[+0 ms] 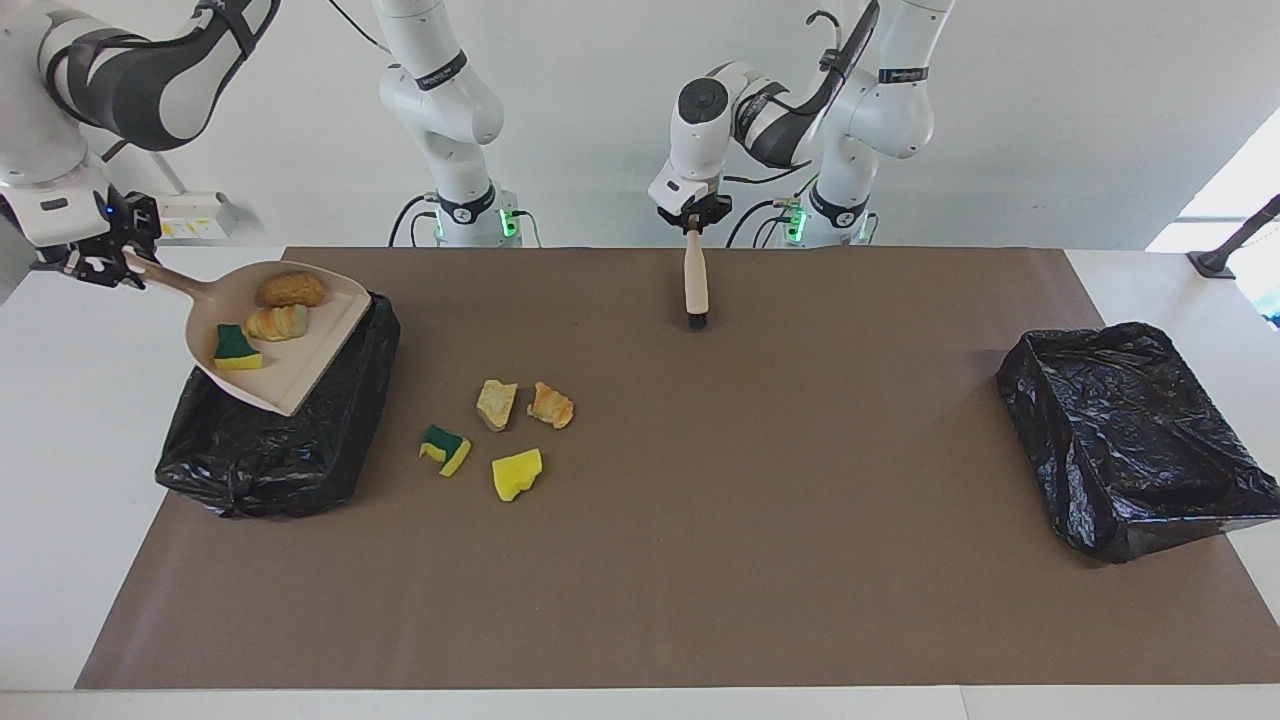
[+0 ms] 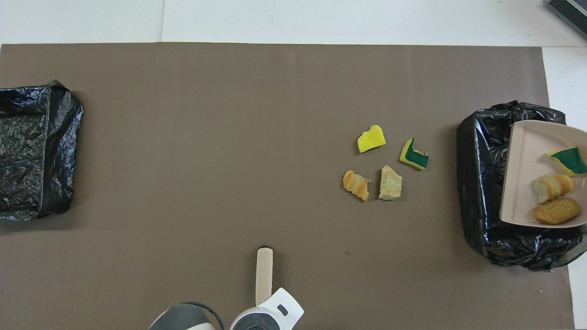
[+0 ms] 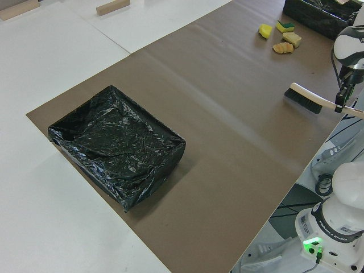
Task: Sweep and dump trash in bin
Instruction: 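Tip the dustpan over the bin with the right gripper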
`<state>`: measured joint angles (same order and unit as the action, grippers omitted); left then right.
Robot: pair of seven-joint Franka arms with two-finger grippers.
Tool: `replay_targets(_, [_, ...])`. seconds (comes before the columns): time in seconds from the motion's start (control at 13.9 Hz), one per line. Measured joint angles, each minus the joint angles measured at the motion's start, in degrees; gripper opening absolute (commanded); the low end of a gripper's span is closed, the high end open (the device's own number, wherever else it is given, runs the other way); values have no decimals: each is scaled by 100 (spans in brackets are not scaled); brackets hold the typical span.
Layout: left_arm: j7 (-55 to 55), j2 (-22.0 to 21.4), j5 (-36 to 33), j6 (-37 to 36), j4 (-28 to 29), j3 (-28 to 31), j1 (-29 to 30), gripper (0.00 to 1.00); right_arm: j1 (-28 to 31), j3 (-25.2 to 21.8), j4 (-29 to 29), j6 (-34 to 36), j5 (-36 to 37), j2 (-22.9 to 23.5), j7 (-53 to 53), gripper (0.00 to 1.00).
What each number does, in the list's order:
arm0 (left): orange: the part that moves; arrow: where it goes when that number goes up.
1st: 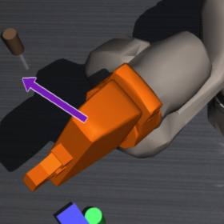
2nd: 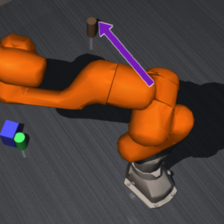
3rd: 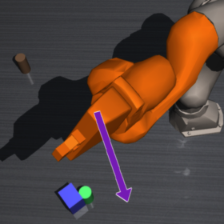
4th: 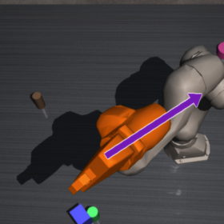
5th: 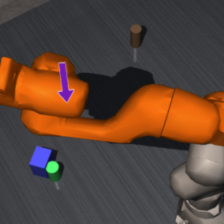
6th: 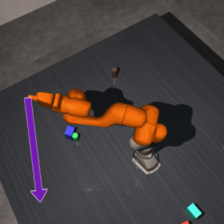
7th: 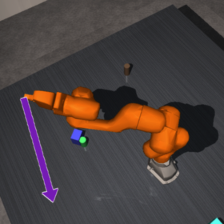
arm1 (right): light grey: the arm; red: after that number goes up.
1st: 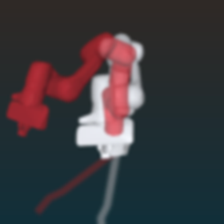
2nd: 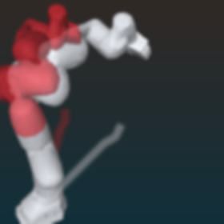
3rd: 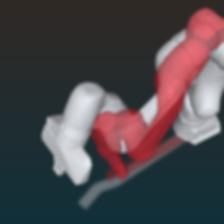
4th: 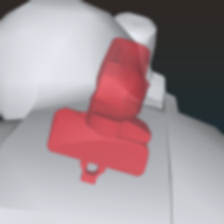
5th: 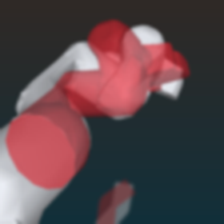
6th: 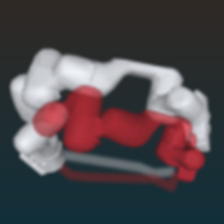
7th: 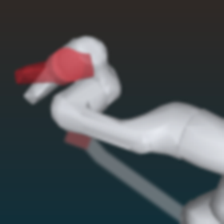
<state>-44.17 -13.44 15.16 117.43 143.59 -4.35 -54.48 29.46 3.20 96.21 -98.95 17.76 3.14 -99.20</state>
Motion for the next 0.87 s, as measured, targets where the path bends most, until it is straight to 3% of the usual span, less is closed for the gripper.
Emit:
replay_targets(0.07, [171, 23, 14, 2, 0, 24, 12, 0, 30, 0, 43, -173, 266, 5, -121, 0])
replay_targets(0.14, [281, 35, 16, 2, 0, 58, 36, 17, 45, -1, 124, -404, 621, 12, -215, 0])
replay_targets(0.22, [350, 43, 17, 2, 0, 84, 67, 70, 38, 9, 228, -622, 1063, 29, -255, 0])
replay_targets(0.29, [385, 47, 18, 2, 0, 91, 103, 100, 17, 28, 334, -807, 1520, 55, -256, 0])
replay_targets(0.51, [415, 53, 36, -6, -8, 102, 162, 100, -22, 80, 582, -1293, 2366, 147, -256, 0])
replay_targets(0.65, [409, 53, 57, -179, -120, 122, 251, 100, -87, 81, 618, -1366, 2540, 170, -256, 0])
replay_targets(0.87, [466, 45, 61, -991, -704, 148, 933, 100, -243, 84, 614, -1366, 2684, 170, -256, 0])
